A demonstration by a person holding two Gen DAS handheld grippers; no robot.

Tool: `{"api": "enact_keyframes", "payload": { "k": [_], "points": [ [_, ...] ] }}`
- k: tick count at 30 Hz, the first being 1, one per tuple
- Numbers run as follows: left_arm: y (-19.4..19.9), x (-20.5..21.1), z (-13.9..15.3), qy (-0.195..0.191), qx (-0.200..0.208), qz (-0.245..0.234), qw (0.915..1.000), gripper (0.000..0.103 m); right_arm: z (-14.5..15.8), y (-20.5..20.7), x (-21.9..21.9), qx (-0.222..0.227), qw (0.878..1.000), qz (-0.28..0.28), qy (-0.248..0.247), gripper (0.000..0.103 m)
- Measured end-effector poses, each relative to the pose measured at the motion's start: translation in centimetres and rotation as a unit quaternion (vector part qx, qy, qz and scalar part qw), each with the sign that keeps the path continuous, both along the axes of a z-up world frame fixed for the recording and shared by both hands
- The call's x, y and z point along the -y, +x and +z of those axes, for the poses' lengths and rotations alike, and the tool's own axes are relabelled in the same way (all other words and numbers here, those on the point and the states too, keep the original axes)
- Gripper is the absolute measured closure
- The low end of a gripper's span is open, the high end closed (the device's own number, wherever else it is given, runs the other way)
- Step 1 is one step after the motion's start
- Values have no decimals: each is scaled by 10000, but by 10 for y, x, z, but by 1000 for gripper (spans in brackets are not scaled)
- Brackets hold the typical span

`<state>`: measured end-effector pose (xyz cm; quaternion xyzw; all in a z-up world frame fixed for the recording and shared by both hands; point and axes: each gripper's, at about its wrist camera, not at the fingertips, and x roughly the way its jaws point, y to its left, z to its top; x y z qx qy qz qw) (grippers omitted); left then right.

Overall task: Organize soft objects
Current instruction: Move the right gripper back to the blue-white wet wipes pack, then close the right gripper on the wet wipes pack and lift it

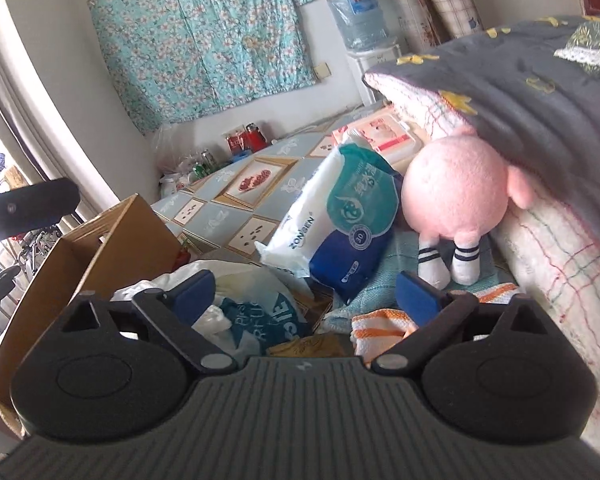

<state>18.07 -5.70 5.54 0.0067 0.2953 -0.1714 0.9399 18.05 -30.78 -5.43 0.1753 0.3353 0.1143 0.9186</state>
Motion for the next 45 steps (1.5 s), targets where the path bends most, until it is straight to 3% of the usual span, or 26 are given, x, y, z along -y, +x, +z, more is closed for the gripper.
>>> {"api": "enact_keyframes", "payload": {
  "k": [5, 10, 12, 15, 17, 25, 33, 37, 41, 45],
  "points": [
    [39, 35, -23, 129, -506, -500, 9974, 20, -21, 26, 6, -242, 9996, 7, 160, 31],
    [78, 76, -51, 282, -1097, -975, 9888, 33, -38, 35, 15, -334, 9992, -49, 205, 50],
    [89, 91, -63, 442, -1244, -1035, 9858, 36, -42, 37, 19, -354, 9990, -69, 252, 51],
    [105, 109, -81, 866, -1553, -897, 9800, 54, -45, 39, 24, -317, 9991, -108, 271, 51],
    [111, 110, -87, 901, -1706, -774, 9782, 63, -46, 40, 27, -283, 9991, -112, 301, 51],
    [119, 84, -86, 172, -2032, -486, 9778, 71, -45, 39, 45, -251, 9980, -103, 567, 54],
    [136, 49, -95, -780, -2630, -202, 9614, 71, -32, 57, 52, -252, 9929, -21, 1163, 56],
    [140, 41, -97, -967, -2743, -113, 9567, 71, -33, 79, 49, -394, 9897, -20, 1375, 57],
    [145, 36, -101, -1136, -2857, -35, 9515, 71, -49, 101, 56, -819, 9774, -269, 1928, 57],
    [145, 37, -100, -1021, -2839, -27, 9534, 70, -60, 120, 55, -1087, 9688, -417, 2188, 56]
  ]
}}
